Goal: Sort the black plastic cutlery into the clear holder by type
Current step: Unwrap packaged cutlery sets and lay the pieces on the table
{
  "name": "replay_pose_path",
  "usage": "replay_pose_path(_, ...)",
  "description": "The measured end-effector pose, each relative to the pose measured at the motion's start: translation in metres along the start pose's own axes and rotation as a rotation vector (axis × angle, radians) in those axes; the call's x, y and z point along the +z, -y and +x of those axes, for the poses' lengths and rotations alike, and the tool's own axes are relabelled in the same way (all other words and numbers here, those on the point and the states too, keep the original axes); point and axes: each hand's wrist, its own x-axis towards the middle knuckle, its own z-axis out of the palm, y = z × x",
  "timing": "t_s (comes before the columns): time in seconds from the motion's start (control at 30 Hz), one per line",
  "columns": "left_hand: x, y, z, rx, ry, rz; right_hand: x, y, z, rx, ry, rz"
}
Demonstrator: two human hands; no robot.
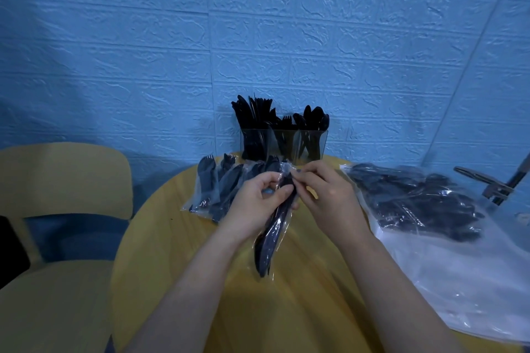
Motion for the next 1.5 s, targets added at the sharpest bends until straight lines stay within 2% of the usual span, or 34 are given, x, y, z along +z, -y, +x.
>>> replay_pose_path(0.17, 0.002, 0.000, 0.000, -0.030, -0.033, -0.016, -0.001, 0.001, 0.002, -0.084, -0.079, -0.210)
replay_pose_path(0.23, 0.001, 0.003, 0.002, -0.051, -0.047, -0.013, 0.001, 0.000, 0.002, -0.053, -0.067, -0.193)
replay_pose_path(0.3, -0.001, 0.003, 0.003, -0.063, -0.058, 0.002, 0.003, 0.002, 0.001, 0.070, -0.018, -0.055)
replay_pose_path(0.4, -0.003, 0.002, 0.001, -0.081, -0.043, -0.005, -0.002, 0.007, 0.005, 0.394, 0.041, 0.220)
replay_pose_path(0.53, -0.006, -0.001, 0.001, -0.084, -0.019, -0.003, -0.012, 0.001, 0.015, 0.762, -0.048, 0.549)
replay_pose_path(0.6, -0.008, -0.002, 0.001, -0.084, -0.008, -0.010, -0.014, -0.001, 0.017, 0.888, -0.019, 0.680)
replay_pose_path(0.67, -0.010, -0.001, 0.001, -0.095, -0.037, -0.006, -0.013, 0.000, 0.016, 0.945, -0.046, 0.687)
replay_pose_path(0.73, -0.015, 0.004, 0.003, -0.114, -0.117, 0.020, -0.015, 0.002, 0.017, 0.856, -0.154, 0.555)
replay_pose_path(0.8, -0.019, 0.007, 0.004, -0.124, -0.173, 0.074, -0.022, 0.007, 0.019, 0.649, -0.177, 0.473)
replay_pose_path(0.87, -0.020, 0.008, 0.006, -0.136, -0.182, 0.089, -0.023, 0.012, 0.020, 0.485, -0.034, 0.465)
replay_pose_path(0.93, -0.018, 0.007, 0.006, -0.133, -0.160, 0.093, -0.018, 0.013, 0.018, 0.416, 0.168, 0.390)
replay_pose_path(1.03, -0.018, 0.006, 0.004, -0.082, -0.095, 0.146, -0.009, 0.008, 0.013, 0.471, 0.295, 0.319)
replay_pose_path(1.17, -0.017, 0.003, 0.000, -0.045, -0.015, 0.136, -0.009, 0.003, 0.011, 0.576, 0.361, 0.436)
replay_pose_path(1.3, -0.018, 0.004, 0.001, -0.039, -0.016, 0.118, -0.009, 0.001, 0.011, 0.677, 0.446, 0.554)
replay_pose_path(1.4, -0.016, 0.008, 0.001, -0.034, -0.038, 0.136, -0.008, 0.000, 0.007, 0.667, 0.554, 0.366)
replay_pose_path(1.43, -0.016, 0.009, 0.001, -0.023, -0.054, 0.155, -0.007, 0.002, 0.007, 0.662, 0.543, 0.328)
replay_pose_path(1.5, -0.016, 0.008, 0.001, 0.007, -0.095, 0.210, -0.006, 0.004, 0.008, 0.665, 0.420, 0.385)
